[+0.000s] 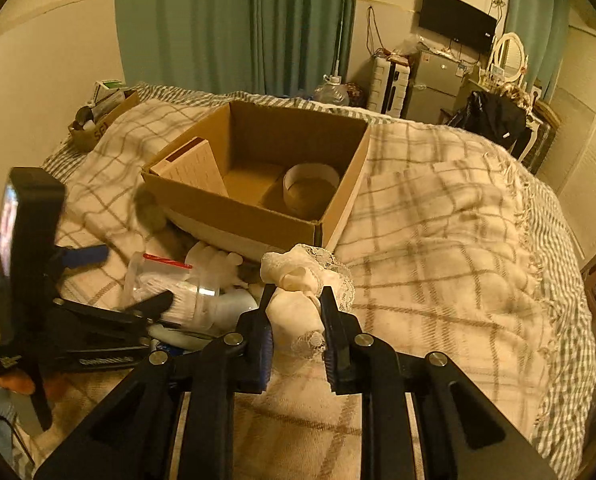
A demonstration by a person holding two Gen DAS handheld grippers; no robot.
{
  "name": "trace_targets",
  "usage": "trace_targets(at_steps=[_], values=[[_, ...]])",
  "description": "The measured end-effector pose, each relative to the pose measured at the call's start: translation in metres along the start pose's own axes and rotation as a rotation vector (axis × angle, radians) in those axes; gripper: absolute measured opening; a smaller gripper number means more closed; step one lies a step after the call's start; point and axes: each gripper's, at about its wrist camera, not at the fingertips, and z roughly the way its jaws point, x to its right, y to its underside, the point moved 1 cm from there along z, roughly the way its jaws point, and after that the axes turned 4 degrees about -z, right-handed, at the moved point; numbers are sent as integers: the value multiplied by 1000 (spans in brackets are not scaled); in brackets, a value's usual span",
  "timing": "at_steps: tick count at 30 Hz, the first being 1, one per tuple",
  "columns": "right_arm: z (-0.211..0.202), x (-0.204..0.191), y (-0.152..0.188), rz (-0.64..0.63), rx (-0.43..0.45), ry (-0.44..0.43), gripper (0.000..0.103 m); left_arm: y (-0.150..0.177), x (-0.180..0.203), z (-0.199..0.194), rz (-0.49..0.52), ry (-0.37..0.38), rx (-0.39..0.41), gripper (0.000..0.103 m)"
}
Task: Organize objects
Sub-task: 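Grasp the clear plastic cup with red label with the left tool, then place the cup into the cardboard box while the right tool drops the lace cloth in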
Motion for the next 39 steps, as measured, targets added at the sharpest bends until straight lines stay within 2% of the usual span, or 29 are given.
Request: trace_targets(at_steps=[1,3,6,10,15,21,25,30,35,39], values=[[3,2,1,9,-1,-6,19,0,2,4,-2,23,-17,91],[8,4,2,17,-8,-20,19,-1,5,21,-12,88,-94,90],[13,8,5,34,-16,-34,19,-2,11,34,-6,118,-132,87],[14,10,9,49,-23,-37,19,-2,22,34,9,173,-133,68],[9,9,10,48,-16,-21,19,4,25,19,13,137,-86,65],[-8,8,11,42,17,2,19,10,25,-22,6,82,-8,64],[-24,2,9,26,37,13,19,8,26,-59,-2,68,88,63],[-56,-8,2,0,85,35,19,-10,23,-107,8,40,214,63],[-97,-18,-12,-35,150,64,19,-25,16,-145,12,50,285,63],[-131,-25,-32,-64,216,75,19,-34,13,-178,38,19,353,63]])
